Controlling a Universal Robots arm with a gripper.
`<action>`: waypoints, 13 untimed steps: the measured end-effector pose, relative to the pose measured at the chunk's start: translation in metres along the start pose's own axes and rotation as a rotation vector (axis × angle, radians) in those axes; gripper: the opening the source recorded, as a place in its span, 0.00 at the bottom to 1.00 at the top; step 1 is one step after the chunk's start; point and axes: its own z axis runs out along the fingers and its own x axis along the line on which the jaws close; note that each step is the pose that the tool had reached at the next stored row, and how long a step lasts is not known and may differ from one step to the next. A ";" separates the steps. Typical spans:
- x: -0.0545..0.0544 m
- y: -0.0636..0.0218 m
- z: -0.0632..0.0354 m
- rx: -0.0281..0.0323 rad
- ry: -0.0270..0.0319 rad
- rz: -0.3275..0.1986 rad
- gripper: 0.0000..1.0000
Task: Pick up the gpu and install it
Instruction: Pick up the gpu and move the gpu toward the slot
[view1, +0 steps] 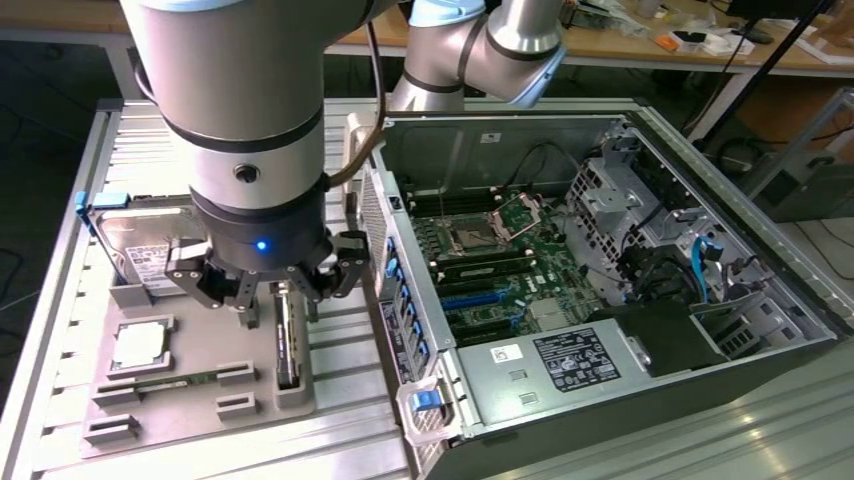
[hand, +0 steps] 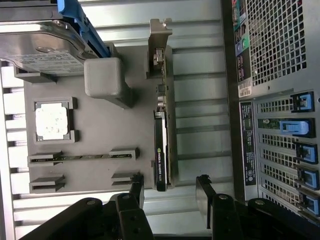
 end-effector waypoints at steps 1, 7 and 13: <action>0.000 0.0000 0.0008 0.0000 0.0000 0.000 0.54; 0.000 -0.0003 0.0050 0.0001 0.0000 0.000 0.54; 0.000 -0.0005 0.0090 0.0000 0.0000 0.000 0.54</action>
